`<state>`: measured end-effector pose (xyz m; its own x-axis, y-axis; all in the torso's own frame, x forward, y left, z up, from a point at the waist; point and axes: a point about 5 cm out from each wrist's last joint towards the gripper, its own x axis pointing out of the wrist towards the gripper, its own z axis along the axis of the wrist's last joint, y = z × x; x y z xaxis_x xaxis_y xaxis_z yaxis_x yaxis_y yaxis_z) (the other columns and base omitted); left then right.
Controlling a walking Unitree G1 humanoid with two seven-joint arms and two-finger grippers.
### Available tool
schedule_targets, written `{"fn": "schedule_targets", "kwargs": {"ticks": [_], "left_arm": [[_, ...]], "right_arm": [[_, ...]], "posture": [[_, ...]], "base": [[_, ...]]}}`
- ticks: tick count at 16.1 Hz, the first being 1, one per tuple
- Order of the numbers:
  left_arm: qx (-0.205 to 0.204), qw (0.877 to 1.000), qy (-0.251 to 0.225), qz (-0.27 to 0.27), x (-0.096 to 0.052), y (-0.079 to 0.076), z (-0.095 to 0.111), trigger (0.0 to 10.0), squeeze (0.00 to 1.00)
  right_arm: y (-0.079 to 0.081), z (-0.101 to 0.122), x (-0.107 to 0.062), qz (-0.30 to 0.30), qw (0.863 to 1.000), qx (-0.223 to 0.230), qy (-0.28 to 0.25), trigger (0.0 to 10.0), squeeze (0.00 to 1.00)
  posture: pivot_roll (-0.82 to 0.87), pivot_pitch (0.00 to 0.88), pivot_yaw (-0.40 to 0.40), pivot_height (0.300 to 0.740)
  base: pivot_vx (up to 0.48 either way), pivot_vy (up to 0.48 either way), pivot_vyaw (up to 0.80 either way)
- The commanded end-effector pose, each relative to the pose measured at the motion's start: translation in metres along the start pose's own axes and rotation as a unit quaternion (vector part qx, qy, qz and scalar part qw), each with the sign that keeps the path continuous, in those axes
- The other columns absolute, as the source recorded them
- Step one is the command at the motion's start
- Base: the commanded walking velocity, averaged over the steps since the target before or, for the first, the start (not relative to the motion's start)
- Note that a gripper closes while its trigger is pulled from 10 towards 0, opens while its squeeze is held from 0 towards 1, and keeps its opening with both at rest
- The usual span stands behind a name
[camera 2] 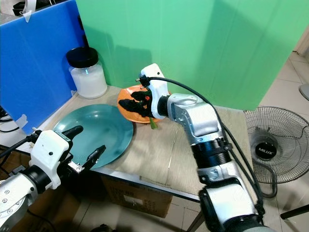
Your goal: Setting the table
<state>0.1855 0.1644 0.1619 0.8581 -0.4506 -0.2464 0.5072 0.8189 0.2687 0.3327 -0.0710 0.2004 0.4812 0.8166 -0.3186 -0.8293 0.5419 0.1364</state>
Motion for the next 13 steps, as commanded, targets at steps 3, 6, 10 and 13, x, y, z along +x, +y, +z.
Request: {"fn": "schedule_targets", "kwargs": {"ticks": [3, 6, 10, 13], "left_arm": [[0.011, 1.0, 0.02, 0.007, -0.016, 0.003, -0.005, 10.0, 0.0], [0.015, 0.998, 0.064, 0.018, -0.035, 0.005, -0.018, 10.0, 0.0], [0.015, 0.996, 0.078, 0.031, -0.043, 0.006, -0.022, 10.0, 0.0], [0.023, 0.996, 0.071, 0.046, -0.048, 0.011, -0.02, 10.0, 0.0]], "right_arm": [[0.008, -0.014, -0.018, 0.052, 0.999, -0.005, 0.016, 10.0, 1.0], [0.013, -0.045, -0.041, 0.088, 0.994, -0.009, 0.064, 10.0, 1.0], [0.024, -0.06, -0.048, 0.113, 0.989, 0.01, 0.099, 10.0, 1.0], [0.034, -0.082, -0.038, 0.098, 0.985, 0.034, 0.136, 10.0, 1.0]], "posture": [[0.05, 0.0, 0.018, 0.74], [0.06, 0.0, 0.007, 0.74], [0.06, 0.0, 0.005, 0.74], [0.06, 0.0, 0.006, 0.74]], "base": [[0.0, 0.0, 0.0], [0.0, 0.0, 0.0], [0.0, 0.0, 0.0], [0.0, 0.0, 0.0]]}}
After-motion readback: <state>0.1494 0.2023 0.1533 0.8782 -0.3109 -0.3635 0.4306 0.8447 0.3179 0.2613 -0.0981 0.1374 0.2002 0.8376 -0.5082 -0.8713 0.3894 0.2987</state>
